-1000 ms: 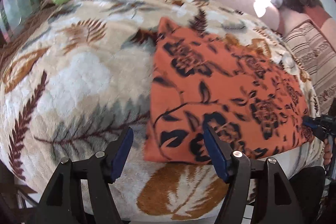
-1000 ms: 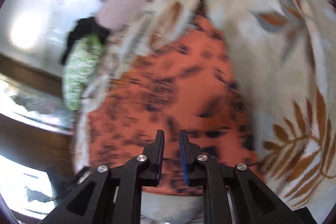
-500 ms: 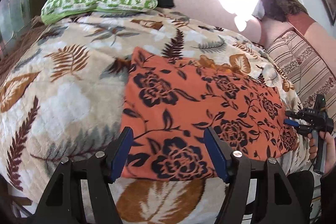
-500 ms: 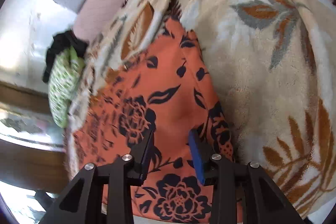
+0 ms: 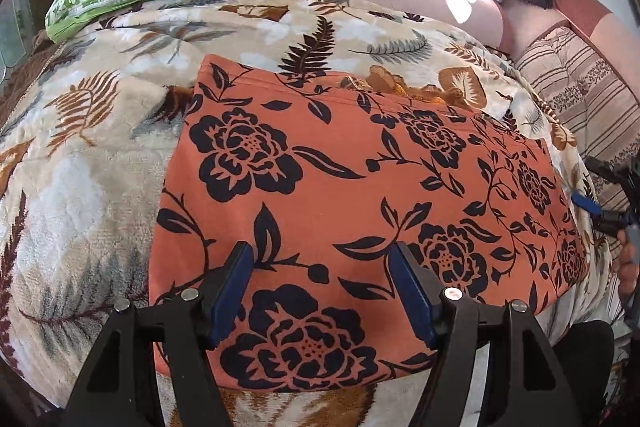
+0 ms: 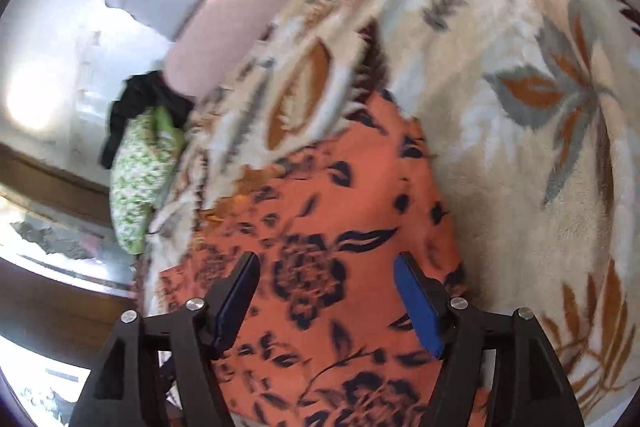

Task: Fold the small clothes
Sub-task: 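Press and straighten the folded blouse with both tools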

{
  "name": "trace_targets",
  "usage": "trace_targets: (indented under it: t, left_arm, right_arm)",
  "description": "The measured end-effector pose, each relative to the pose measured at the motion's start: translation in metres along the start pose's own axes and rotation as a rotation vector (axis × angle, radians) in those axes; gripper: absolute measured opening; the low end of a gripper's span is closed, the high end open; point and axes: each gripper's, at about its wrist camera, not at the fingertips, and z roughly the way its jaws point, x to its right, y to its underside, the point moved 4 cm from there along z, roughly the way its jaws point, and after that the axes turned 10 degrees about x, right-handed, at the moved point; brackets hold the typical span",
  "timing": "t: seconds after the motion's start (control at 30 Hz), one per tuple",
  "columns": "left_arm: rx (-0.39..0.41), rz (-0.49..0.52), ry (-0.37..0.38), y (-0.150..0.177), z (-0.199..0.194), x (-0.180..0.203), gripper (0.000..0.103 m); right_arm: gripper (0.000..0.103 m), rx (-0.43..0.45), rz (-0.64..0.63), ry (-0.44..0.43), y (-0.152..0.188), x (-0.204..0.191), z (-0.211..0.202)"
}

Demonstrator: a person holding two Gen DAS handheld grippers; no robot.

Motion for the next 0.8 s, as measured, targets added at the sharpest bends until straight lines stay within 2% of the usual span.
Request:
trace_targets:
  t: [0.03, 0.07, 0.1, 0.13, 0.2, 0.27, 0.33, 0.43, 0.5, 0.6, 0.67, 0.8]
  left_arm:
    - [-0.005, -0.003, -0.004, 0.0, 0.0, 0.0, 0.071]
    - [-0.006, -0.002, -0.005, 0.0, 0.0, 0.0, 0.071]
    - [-0.003, -0.001, -0.005, 0.0, -0.002, 0.0, 0.071]
    - [0.002, -0.001, -0.004, 0.0, -0.007, 0.001, 0.071]
    - [0.021, 0.0, 0.001, 0.0, -0.015, 0.001, 0.071]
    - [0.029, -0.006, -0.007, -0.001, -0.02, 0.002, 0.071]
    - [0.033, -0.024, 0.004, -0.001, -0.024, 0.005, 0.071]
    - [0.04, -0.018, 0.003, -0.001, -0.028, 0.015, 0.071]
    - [0.042, 0.005, -0.003, 0.0, -0.029, 0.024, 0.071]
    - [0.026, 0.031, -0.011, 0.003, -0.03, 0.035, 0.071]
    - [0.028, 0.039, -0.031, 0.004, -0.033, 0.038, 0.071]
    - [0.045, 0.028, -0.048, 0.003, -0.042, 0.043, 0.071]
  right_arm:
    - [0.084, -0.012, -0.017, 0.0, 0.004, 0.002, 0.002]
    - [0.087, -0.058, -0.038, 0.06, 0.011, 0.013, 0.011]
    - [0.087, -0.101, -0.015, 0.136, 0.016, 0.028, 0.019]
    - [0.085, -0.102, 0.032, 0.156, 0.018, 0.04, 0.016]
    - [0.084, -0.018, 0.073, 0.086, 0.015, 0.033, -0.01]
    - [0.085, 0.064, 0.029, 0.058, 0.016, 0.017, -0.044]
    - [0.085, 0.094, 0.042, 0.025, 0.027, 0.009, -0.073]
    - [0.085, 0.107, 0.171, -0.041, 0.067, 0.017, -0.1]
    - [0.085, 0.075, 0.274, -0.071, 0.099, 0.031, -0.099]
    - [0.085, 0.036, 0.392, -0.094, 0.123, 0.053, -0.085]
    - [0.085, 0.057, 0.418, -0.125, 0.122, 0.055, -0.072]
    - [0.085, 0.065, 0.429, -0.094, 0.11, 0.061, -0.055]
